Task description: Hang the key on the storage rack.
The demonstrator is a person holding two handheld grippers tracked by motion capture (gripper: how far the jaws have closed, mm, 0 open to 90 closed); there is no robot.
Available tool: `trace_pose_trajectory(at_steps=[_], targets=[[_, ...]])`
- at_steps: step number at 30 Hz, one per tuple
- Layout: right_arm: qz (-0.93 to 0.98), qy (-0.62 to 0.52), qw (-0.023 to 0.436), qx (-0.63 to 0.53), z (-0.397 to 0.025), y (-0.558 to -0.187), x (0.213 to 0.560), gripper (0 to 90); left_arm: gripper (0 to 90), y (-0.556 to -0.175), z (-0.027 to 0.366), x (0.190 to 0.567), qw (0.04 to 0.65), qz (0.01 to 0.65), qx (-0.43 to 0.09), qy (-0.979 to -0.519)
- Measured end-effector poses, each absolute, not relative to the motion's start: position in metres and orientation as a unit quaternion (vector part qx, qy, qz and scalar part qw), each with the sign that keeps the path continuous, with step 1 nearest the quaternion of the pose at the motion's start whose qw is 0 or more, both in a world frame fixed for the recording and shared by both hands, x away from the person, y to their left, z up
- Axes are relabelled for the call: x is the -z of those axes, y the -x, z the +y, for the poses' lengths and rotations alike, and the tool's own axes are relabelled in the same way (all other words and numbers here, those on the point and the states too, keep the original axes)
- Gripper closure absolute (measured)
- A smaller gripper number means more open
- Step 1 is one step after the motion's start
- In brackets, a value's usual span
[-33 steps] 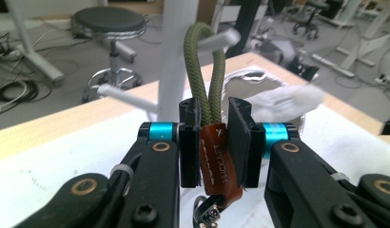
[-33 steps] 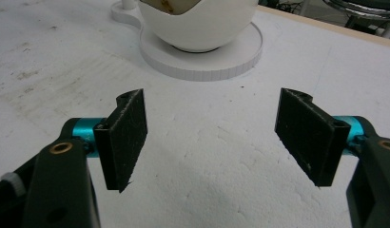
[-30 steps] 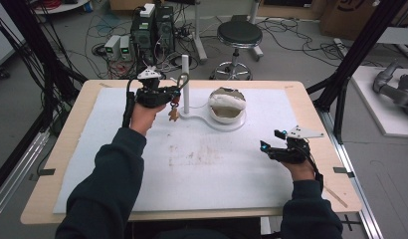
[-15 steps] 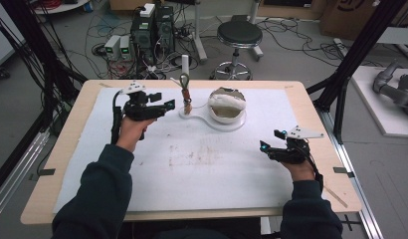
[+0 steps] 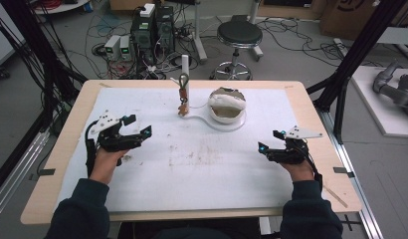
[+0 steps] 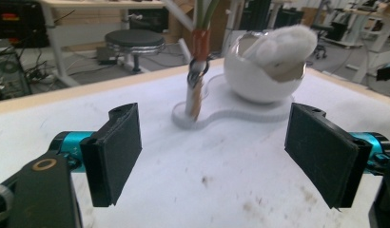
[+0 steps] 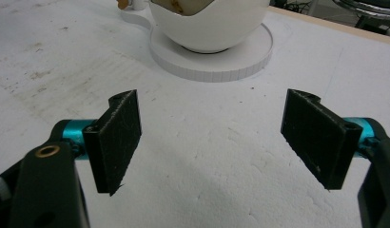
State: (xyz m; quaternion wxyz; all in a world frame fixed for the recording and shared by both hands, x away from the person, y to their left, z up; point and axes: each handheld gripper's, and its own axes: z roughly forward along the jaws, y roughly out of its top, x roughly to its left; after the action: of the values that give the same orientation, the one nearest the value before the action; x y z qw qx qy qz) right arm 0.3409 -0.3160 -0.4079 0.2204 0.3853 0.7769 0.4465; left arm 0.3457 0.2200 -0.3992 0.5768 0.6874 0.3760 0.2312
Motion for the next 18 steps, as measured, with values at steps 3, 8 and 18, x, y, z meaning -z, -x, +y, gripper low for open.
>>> trace_pose_trajectory(at_steps=[3,8,18], targets=[[0.779,-0.382,0.223,-0.445,-0.316,-0.342,0.407,21.2,19.3,-0.339,0.221,0.409,0.571,0.389,-0.236,-0.684],[0.778,-0.386,0.223,-0.443,-0.318,-0.342,0.408,21.2,19.3,-0.335,0.217,0.414,0.554,0.387,-0.244,-0.695],[0.775,-0.389,0.227,-0.444,-0.322,-0.341,0.407,21.2,19.3,-0.332,0.222,0.414,0.563,0.392,-0.246,-0.685]])
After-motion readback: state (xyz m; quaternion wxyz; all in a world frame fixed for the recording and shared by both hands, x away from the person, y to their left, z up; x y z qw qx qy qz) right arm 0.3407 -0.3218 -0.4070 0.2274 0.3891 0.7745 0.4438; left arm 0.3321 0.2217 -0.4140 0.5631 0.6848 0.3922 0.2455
